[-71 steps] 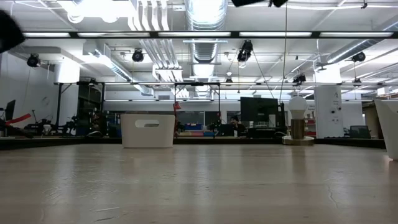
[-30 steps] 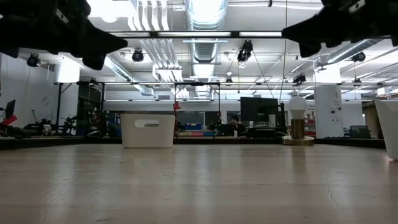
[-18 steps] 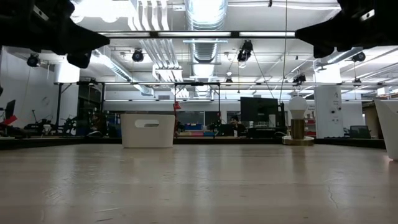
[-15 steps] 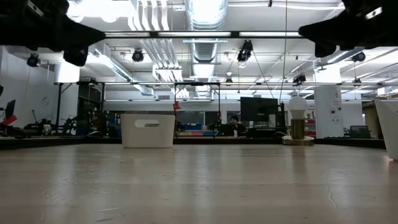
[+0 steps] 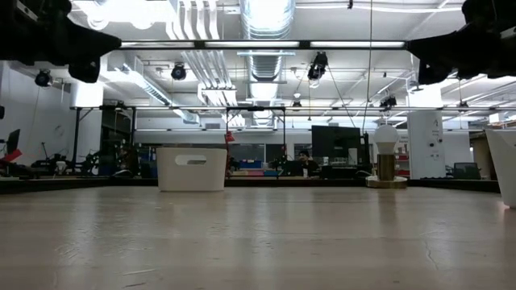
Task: Pick and place Stapler, Stapler remover, tape
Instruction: Return to Home Position
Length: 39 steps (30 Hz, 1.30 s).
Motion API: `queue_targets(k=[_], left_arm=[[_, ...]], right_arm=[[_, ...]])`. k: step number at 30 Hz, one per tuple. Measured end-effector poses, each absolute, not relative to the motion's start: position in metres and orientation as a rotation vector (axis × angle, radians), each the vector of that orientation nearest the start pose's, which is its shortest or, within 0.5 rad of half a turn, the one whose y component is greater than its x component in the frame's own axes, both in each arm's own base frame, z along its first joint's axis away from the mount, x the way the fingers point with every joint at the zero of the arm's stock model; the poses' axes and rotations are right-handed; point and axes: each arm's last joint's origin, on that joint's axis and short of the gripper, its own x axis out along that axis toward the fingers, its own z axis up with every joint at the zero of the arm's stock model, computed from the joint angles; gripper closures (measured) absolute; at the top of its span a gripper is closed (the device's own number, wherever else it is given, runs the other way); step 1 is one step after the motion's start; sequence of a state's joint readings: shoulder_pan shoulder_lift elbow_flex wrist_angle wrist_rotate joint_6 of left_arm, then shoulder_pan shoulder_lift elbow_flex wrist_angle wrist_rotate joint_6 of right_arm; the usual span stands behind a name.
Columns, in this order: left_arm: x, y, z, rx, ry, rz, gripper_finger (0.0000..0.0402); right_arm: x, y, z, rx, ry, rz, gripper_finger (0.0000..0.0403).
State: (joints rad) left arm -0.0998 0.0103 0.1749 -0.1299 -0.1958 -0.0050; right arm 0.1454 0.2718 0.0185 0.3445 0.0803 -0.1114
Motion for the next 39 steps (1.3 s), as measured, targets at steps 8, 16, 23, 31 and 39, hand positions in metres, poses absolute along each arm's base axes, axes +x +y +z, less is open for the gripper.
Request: queue_targets(k=[8, 16, 23, 31, 39], left_arm=[[0.085, -0.003, 0.201, -0.168, 0.046, 0.104, 0.0385], [0.086, -0.003, 0.196, -0.166, 0.102, 0.11, 0.0381], [0.086, -0.003, 0.195, -0.166, 0.104, 0.11, 0.0385], [0.086, -0.003, 0.195, -0.166, 0.104, 0.11, 0.0381], [0.086, -0.003, 0.195, -0.166, 0.104, 0.11, 0.0383]], right_arm=[[0.11, 0.014, 0.182, -0.119, -0.115, 0.059, 0.0394], [0.111, 0.014, 0.181, -0.12, -0.105, 0.06, 0.0394], [0.111, 0.014, 0.181, -0.12, -0.102, 0.06, 0.0394], [0.111, 0.014, 0.181, -0.12, -0.102, 0.06, 0.0394], [0.111, 0.014, 0.181, -0.12, -0.102, 0.06, 0.0394]])
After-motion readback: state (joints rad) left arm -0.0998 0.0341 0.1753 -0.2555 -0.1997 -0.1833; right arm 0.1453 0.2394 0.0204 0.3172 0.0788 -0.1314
